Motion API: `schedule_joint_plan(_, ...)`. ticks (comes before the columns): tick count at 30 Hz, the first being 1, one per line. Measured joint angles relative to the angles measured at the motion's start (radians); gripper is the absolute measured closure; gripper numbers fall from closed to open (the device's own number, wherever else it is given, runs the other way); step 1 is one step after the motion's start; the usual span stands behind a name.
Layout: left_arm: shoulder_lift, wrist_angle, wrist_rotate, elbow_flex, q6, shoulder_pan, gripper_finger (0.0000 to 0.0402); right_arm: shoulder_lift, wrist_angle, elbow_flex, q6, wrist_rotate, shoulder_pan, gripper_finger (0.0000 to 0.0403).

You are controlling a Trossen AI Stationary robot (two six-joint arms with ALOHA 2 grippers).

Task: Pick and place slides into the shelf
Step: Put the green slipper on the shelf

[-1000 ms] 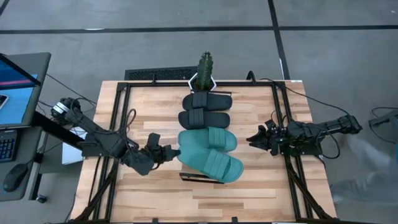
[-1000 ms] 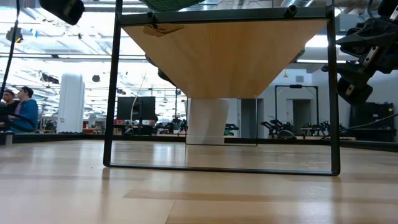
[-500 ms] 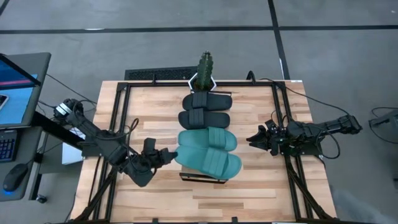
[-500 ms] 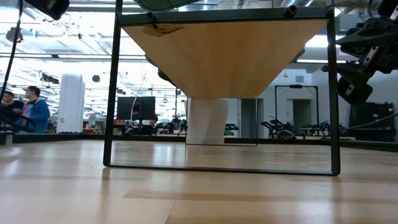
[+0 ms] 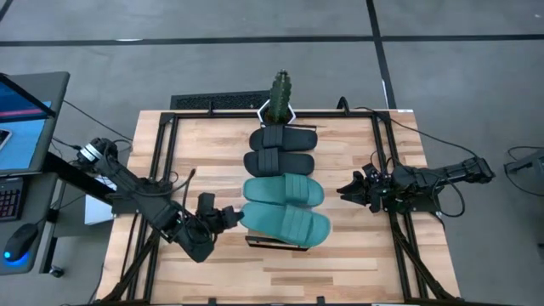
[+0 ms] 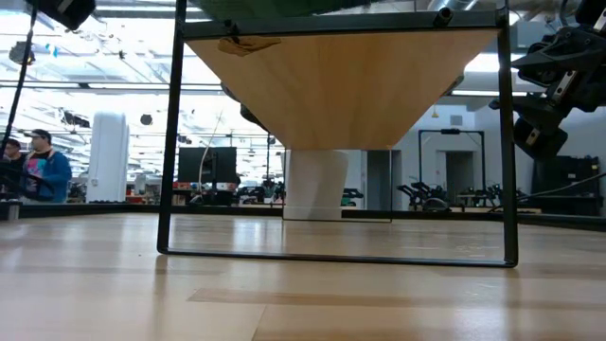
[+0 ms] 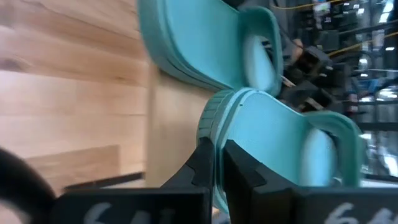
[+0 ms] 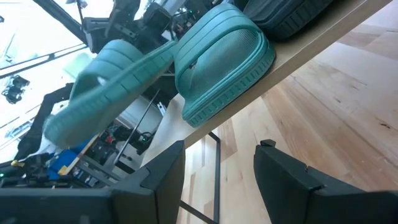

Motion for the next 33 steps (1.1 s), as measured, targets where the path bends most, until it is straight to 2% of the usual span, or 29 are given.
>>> schedule_joint_plan(21, 0.061, -0.025, 0.008, 0.013, -0.119, -0.032, 0.0401, 0.0, 0.0, 0.0, 0.0, 0.0, 0.0, 0.0225)
schedule_joint_plan(33, 0.061, -0.021, 0.001, 0.013, -0.119, -0.025, 0.0401, 0.0, 0.0, 0.0, 0.0, 0.0, 0.0, 0.0225)
